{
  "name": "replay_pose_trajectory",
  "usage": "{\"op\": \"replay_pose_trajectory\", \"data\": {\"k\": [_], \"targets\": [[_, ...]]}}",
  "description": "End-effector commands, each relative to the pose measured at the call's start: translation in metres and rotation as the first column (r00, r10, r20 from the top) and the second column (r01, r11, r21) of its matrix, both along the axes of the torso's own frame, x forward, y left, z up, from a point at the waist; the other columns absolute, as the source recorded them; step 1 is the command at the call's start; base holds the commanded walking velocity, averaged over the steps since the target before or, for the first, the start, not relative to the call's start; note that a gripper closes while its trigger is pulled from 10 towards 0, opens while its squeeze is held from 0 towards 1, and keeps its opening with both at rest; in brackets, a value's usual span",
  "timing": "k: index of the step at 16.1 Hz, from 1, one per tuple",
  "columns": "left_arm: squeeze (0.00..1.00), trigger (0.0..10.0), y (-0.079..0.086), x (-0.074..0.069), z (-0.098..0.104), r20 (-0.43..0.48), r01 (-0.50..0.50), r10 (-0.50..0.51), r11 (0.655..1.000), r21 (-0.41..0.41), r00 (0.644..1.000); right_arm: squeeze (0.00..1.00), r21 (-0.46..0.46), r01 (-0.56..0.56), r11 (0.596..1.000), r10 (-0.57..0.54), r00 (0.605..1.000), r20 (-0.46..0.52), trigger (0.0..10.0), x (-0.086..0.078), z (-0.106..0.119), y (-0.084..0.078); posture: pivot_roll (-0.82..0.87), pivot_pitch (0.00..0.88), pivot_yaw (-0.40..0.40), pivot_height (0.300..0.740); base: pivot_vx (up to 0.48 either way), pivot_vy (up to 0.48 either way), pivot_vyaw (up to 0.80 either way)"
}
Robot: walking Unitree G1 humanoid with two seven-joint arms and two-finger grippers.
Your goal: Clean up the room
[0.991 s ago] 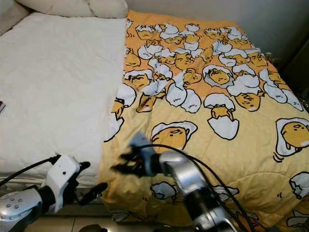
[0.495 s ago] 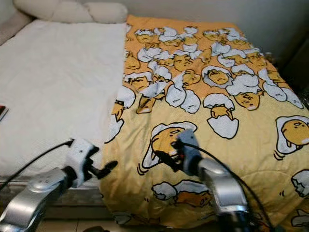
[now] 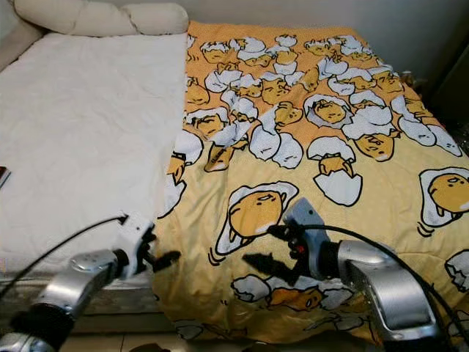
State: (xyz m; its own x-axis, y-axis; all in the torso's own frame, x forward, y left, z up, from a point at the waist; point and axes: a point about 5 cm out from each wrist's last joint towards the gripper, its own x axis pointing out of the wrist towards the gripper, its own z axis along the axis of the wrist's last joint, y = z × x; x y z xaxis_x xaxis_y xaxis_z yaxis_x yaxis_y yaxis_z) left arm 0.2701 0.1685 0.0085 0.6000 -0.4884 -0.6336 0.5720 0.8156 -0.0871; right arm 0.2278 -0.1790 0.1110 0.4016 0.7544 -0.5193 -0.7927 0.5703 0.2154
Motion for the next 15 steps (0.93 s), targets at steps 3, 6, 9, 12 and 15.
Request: {"op": "replay_pose_trajectory", "data": {"k": [3, 6, 9, 12, 15], "targets": [[1.0, 10.0, 0.011, 0.011, -0.011, 0.043, -0.06, 0.053, 0.98, 0.189, 0.998, 0.36, -0.055, -0.06, 0.997, 0.059, 0.998, -0.011, 10.0, -0.005, 0.003, 0.002, -0.13, 0.089, -0.002, 0.74, 0.0, 0.0, 0.0], [0.0, 10.0, 0.006, 0.023, -0.008, 0.062, -0.102, 0.091, 0.971, 0.218, 0.994, 0.0, -0.108, -0.113, 0.988, 0.115, 0.993, 0.006, 10.0, -0.009, 0.005, 0.004, -0.14, 0.103, -0.003, 0.74, 0.0, 0.0, 0.0], [0.0, 10.0, 0.005, 0.024, -0.012, 0.032, -0.125, 0.121, 0.967, 0.221, 0.992, 0.0, -0.109, -0.111, 0.988, 0.114, 0.993, 0.014, 10.0, -0.009, 0.006, 0.009, -0.15, 0.118, 0.002, 0.74, 0.0, 0.0, 0.0], [0.0, 7.3, 0.001, 0.022, -0.017, -0.003, -0.126, 0.13, 0.964, 0.235, 0.992, 0.0, -0.113, -0.111, 0.987, 0.113, 0.993, 0.02, 10.0, -0.009, 0.006, 0.013, -0.16, 0.13, 0.01, 0.74, 0.0, 0.0, 0.0], [0.0, 0.0, 0.0, 0.023, -0.017, 0.001, -0.141, 0.144, 0.966, 0.219, 0.99, 0.0, -0.111, -0.109, 0.988, 0.111, 0.994, 0.015, 10.0, -0.01, 0.004, 0.012, -0.16, 0.132, 0.014, 0.74, 0.0, 0.0, 0.0]]}}
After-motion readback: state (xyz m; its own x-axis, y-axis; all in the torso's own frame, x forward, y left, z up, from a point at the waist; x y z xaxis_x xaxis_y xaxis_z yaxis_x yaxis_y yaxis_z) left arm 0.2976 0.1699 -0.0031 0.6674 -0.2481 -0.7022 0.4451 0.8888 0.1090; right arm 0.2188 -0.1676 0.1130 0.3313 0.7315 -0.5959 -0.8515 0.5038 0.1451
